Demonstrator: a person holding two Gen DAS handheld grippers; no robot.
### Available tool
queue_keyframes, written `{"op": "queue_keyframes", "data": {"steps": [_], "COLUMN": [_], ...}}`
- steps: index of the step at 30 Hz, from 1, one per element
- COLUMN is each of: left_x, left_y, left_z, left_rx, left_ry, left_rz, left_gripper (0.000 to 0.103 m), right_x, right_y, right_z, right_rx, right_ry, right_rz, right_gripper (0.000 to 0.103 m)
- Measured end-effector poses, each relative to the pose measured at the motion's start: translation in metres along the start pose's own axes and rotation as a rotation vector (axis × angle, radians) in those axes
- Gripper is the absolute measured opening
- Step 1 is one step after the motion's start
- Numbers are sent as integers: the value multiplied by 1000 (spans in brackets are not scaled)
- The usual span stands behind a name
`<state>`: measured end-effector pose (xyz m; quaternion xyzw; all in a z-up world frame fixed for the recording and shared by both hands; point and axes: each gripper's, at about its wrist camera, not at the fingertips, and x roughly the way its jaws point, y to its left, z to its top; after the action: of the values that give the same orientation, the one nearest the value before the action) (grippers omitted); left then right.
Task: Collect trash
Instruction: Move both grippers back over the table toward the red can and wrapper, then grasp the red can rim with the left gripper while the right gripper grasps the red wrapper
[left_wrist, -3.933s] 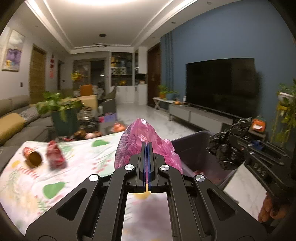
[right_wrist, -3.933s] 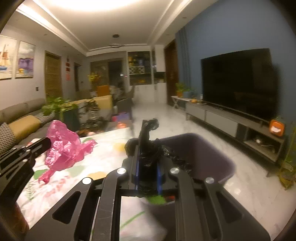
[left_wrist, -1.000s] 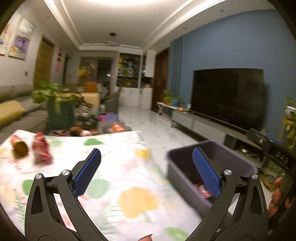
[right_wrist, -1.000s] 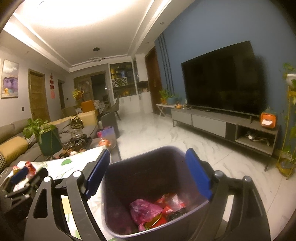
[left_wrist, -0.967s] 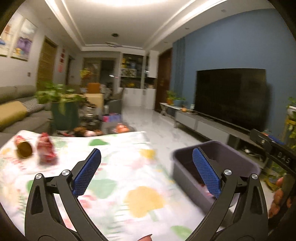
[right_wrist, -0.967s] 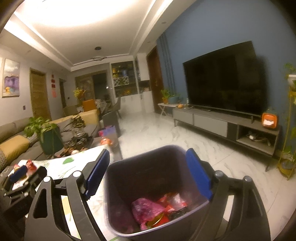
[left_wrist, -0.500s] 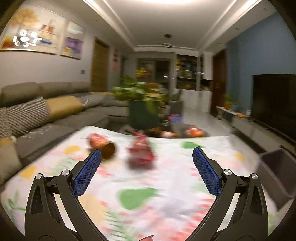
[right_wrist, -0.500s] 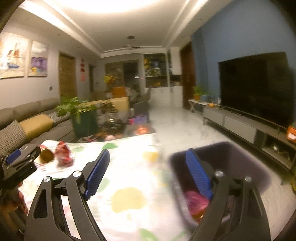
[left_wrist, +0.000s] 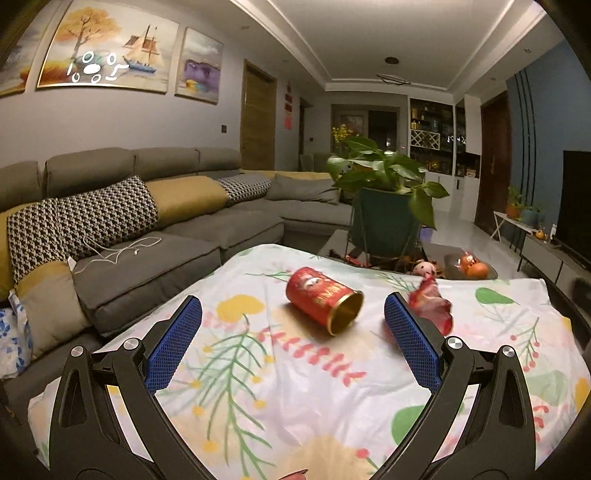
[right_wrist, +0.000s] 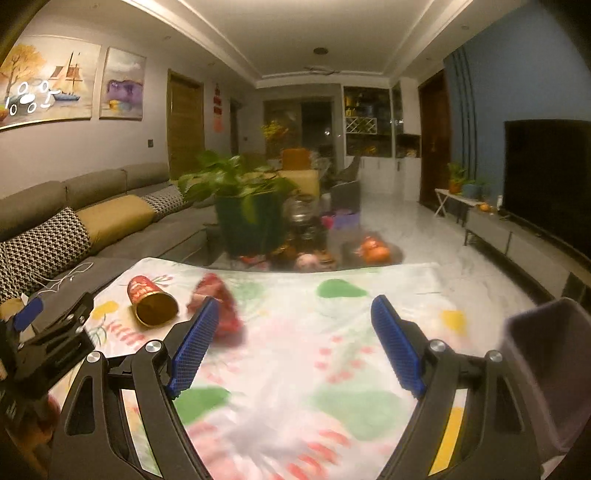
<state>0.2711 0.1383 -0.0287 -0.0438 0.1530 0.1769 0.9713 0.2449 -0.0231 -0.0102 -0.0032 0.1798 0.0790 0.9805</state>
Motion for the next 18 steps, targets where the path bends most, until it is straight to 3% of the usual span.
{"op": "queue_keyframes", "data": {"steps": [10, 14, 18], "left_x": [31, 47, 58], "left_y": [20, 24, 17], "left_z": [10, 11, 7], "left_rx": [2, -10, 8], "left_ry": [-4, 22, 38], "left_rz": [6, -36, -66], "left_gripper": [98, 98, 97], "right_x": [98, 130, 155], "right_y": [57, 71, 68], "right_z": [0, -5, -15], "right_rx": [-56, -81, -60], "right_ry": [75, 131, 227], "right_rz": [12, -1, 26], "right_gripper": [82, 82, 68]}}
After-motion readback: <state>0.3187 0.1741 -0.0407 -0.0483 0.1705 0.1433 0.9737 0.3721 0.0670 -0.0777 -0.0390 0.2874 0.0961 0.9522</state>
